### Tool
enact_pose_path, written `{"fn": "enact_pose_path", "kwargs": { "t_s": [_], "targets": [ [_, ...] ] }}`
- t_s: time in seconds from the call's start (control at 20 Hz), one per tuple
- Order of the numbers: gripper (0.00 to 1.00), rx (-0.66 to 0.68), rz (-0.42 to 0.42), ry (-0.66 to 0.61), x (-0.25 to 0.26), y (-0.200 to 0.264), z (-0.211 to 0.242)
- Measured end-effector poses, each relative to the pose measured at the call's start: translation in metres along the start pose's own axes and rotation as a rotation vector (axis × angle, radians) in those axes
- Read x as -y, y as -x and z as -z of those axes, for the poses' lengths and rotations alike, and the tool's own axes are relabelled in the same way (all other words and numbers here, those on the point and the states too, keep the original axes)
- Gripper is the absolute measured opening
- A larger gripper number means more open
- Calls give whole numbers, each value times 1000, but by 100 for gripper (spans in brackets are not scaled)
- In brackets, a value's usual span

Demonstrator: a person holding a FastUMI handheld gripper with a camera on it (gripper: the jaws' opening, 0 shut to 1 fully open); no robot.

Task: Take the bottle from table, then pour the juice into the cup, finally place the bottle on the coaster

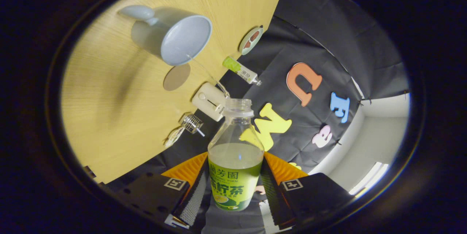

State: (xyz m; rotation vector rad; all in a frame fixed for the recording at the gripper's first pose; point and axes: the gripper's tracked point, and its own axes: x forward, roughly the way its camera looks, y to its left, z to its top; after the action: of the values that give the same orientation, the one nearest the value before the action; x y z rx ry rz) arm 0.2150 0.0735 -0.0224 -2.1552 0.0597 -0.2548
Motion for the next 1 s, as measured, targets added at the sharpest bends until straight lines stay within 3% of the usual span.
{"fn": "enact_pose_path", "kwargs": {
  "t_s": [0.4, 1.0],
  "targets": [
    [80, 14, -1, 163, 4, 1, -11],
    [80, 6, 17, 209, 9, 2, -25]
  ]
}}
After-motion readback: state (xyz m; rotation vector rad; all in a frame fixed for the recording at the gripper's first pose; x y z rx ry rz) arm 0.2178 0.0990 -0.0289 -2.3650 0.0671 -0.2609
